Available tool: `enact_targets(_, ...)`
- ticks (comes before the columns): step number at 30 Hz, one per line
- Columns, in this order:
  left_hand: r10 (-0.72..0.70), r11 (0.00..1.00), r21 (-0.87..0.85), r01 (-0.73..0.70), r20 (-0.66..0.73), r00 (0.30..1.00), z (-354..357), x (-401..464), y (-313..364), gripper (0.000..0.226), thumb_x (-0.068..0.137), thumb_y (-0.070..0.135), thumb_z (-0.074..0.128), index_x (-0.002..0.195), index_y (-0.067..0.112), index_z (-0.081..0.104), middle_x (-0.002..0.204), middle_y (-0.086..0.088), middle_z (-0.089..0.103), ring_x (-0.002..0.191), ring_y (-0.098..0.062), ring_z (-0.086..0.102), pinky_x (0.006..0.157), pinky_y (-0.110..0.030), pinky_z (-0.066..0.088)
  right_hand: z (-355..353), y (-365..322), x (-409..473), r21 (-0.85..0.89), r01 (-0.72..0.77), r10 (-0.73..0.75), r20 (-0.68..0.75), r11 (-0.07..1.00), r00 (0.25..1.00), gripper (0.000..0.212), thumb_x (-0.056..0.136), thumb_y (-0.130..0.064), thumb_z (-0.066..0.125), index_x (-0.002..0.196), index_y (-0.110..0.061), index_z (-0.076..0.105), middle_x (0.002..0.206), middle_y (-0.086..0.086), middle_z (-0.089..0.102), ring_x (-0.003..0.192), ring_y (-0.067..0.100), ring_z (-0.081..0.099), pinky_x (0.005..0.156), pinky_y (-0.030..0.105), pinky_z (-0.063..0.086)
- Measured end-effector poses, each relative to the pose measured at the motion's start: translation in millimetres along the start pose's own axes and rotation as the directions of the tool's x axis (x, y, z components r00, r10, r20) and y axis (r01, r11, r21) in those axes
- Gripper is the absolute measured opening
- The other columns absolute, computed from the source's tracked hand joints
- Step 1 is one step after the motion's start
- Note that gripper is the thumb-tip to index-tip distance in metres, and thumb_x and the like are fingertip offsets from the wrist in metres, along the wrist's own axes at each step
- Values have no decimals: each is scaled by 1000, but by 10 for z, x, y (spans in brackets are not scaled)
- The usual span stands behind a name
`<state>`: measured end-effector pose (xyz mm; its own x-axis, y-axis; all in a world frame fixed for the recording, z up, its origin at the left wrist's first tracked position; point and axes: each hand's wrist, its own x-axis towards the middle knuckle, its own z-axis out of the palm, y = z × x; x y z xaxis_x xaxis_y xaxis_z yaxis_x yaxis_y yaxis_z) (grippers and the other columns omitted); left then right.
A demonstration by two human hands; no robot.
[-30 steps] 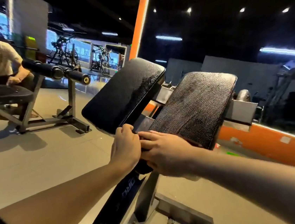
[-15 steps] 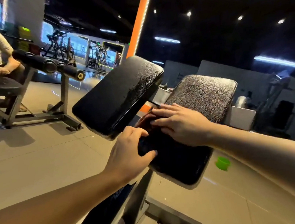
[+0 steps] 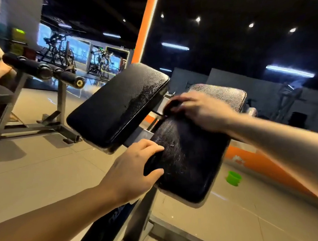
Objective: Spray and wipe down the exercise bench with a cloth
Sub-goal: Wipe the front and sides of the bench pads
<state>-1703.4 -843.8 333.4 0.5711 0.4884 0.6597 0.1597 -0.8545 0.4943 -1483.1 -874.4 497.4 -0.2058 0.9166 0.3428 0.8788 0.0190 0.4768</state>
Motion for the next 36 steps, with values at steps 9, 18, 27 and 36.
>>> enact_targets(9, 20, 1000, 20, -20, 16, 1000, -7, -8, -29, 57, 81, 48, 50, 134, 29, 50, 128, 19, 46, 118, -1, 44, 102, -29, 44, 154, -669, -42, -94, 192, -192, 12, 977, 981, 38, 101, -26, 41, 135, -18, 56, 153, 0, 40, 143, 21, 28, 113, 24, 7)
enact_targets(18, 91, 995, 51, -91, -12, 996, 31, -4, -93, 65, 78, 63, 34, 133, 32, 51, 127, 21, 46, 113, 2, 44, 95, -18, 41, -183, 455, 318, -134, -384, 381, -45, 914, 923, 36, 99, -25, 43, 132, -20, 58, 142, 13, 49, 124, 34, 48, 101, 37, 36)
enact_targets(27, 109, 991, 76, -108, -17, 994, 55, -41, -103, 66, 81, 61, 33, 136, 30, 51, 128, 20, 47, 115, 0, 46, 96, -20, 44, -101, 142, 194, -28, -102, 104, 53, 994, 993, 36, 97, -25, 48, 131, -33, 59, 149, -4, 41, 131, 24, 43, 108, 33, 34)
enact_targets(36, 67, 990, 133, -47, -150, 986, -47, -29, -74, 29, 83, 47, 55, 103, 26, 52, 98, 10, 52, 88, -9, 51, 77, -30, 50, 184, -850, -194, 24, 157, -158, 23, 987, 987, 39, 95, -26, 39, 120, -14, 66, 138, 9, 55, 132, 28, 45, 114, 36, 28)
